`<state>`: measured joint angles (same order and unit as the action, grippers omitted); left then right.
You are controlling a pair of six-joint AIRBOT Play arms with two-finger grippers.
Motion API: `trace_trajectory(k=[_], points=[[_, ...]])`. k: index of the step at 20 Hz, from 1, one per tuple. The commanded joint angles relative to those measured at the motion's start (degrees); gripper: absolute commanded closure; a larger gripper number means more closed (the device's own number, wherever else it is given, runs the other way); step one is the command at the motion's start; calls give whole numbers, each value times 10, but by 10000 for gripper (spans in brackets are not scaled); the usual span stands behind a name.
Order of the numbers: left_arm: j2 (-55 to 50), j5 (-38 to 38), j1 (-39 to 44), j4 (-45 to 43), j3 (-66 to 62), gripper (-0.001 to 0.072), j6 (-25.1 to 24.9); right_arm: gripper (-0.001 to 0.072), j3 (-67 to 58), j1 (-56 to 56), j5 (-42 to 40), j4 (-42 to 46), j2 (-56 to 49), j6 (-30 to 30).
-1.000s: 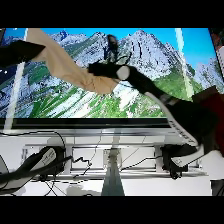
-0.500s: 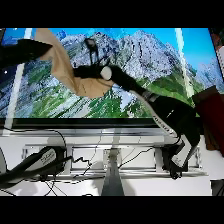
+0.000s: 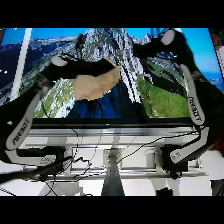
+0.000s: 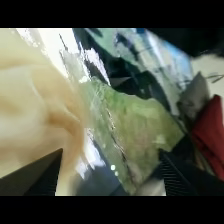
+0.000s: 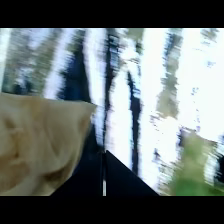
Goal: Fold the clothes and pants, and hang the long-sleeved shirts on hangers.
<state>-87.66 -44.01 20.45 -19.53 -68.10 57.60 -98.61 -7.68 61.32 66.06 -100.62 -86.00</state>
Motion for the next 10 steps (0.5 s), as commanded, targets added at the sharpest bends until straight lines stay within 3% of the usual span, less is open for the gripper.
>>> trace_trajectory(k=[1, 3, 4, 5, 6, 7, 10], points=[[-23, 71, 50, 5, 0, 1, 0, 698, 10, 86, 77, 2, 5, 74], [-6, 57, 24, -3, 0, 2, 0, 691, 17, 115, 90, -6, -5, 77], [5, 47, 5, -16, 0, 2, 0, 609, 18, 125, 104, -23, -15, 77], [18, 34, -17, -35, 0, 2, 0, 337, 18, 130, 119, -51, -30, 74], [31, 19, -40, -59, 0, 3, 0, 150, 18, 131, 134, -81, -45, 72], [43, 2, -61, -79, 0, 3, 0, 92, 18, 126, 146, -114, -61, 72], [66, -66, -116, -96, 0, 4, 0, 84, 18, 82, 138, -228, -106, 74]])
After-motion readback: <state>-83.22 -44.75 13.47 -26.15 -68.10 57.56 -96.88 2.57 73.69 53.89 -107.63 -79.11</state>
